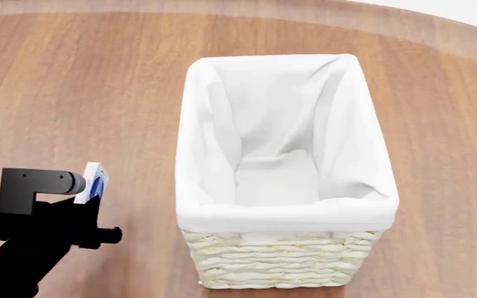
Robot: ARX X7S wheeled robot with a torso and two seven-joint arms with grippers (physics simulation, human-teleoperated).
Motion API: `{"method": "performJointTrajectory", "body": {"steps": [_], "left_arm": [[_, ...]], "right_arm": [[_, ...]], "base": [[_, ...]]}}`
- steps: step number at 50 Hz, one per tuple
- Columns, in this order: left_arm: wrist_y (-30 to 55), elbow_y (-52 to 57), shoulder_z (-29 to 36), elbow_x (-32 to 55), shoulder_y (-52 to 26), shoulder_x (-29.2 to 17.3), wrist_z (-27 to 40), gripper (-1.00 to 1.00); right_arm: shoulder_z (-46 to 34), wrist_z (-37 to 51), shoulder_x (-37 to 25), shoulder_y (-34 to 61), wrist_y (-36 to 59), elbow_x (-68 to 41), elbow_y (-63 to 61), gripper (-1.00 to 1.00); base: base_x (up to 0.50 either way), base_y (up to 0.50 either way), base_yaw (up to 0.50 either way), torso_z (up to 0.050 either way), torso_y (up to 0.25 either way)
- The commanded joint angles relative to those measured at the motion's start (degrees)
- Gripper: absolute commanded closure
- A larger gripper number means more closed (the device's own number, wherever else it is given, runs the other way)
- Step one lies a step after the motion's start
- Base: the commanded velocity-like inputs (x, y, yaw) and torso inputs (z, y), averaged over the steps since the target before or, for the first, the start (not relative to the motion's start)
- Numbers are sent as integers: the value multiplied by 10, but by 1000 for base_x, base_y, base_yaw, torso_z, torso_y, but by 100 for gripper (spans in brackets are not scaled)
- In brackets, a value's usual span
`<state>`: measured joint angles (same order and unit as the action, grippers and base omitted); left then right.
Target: Pick up the cream cheese box, and put it in the basket.
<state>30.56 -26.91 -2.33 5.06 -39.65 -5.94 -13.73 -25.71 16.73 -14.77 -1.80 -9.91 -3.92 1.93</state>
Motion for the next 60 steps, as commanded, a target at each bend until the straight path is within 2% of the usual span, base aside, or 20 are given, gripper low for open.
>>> {"method": "performJointTrajectory", "body": {"steps": [1,7,11,12,17,18,20,22,23,24,27,30,32,38,52,53,55,60], "left_arm": [[244,313,31,-19,25,-43,46,100],[358,403,62,-24,-11,-70,35,100],[446,453,105,-24,-56,-96,18,100],[490,469,140,-24,-87,-112,9,100],[594,496,222,-13,-177,-134,-3,100],[594,478,238,36,-205,-148,21,100],[594,457,237,204,-253,-188,175,100],[594,430,266,376,-312,-218,347,100],[593,419,271,461,-327,-222,392,100],[593,414,281,547,-343,-225,410,100],[593,362,341,676,-430,-226,510,100],[592,324,398,770,-504,-219,571,100],[592,308,443,805,-545,-208,589,100],[585,290,526,811,-615,-167,550,100],[567,250,606,789,-691,-105,493,100],[557,246,611,778,-699,-102,469,100],[552,238,618,769,-705,-99,461,100],[498,206,662,708,-708,-75,360,100]], "right_arm": [[2,2,-4,-1,0,-8,-8,-100],[2,4,-5,2,2,-8,-10,-100],[1,5,-6,2,7,-9,-16,-100],[-1,6,-6,3,8,-6,-17,-100],[-3,7,-7,2,11,-5,-21,-100],[-3,8,-7,1,10,-5,-23,-100],[-3,8,-9,0,10,-5,-24,-100],[-3,8,-9,0,7,-6,-22,-100],[-4,7,-9,0,7,-7,-21,-100],[-4,7,-9,-1,6,-7,-20,-100],[-6,7,-9,-2,1,-5,-16,-100],[-7,7,-9,-3,-1,-6,-15,-100],[-7,6,-9,-4,-3,-9,-13,-100],[-8,4,-12,-8,-11,-13,-12,-100],[-12,1,-13,-10,-20,-20,-4,-100],[-13,1,-14,-10,-20,-20,-6,-100],[-13,1,-14,-11,-19,-21,-7,-100],[-16,3,-15,-14,-22,-18,-8,-100]], "base": [[0,0,0,0,0],[0,0,0,0,0],[0,0,-1,0,0],[0,0,0,0,0],[0,0,0,0,0],[0,0,0,0,0],[0,0,0,0,0],[0,0,0,0,0],[0,0,0,0,0],[0,0,0,0,0],[0,0,-1,0,0],[0,0,0,0,0],[0,0,0,0,0],[0,0,0,0,0],[0,0,0,0,0],[0,0,0,0,0],[0,0,0,0,0],[0,0,0,0,0]]}}
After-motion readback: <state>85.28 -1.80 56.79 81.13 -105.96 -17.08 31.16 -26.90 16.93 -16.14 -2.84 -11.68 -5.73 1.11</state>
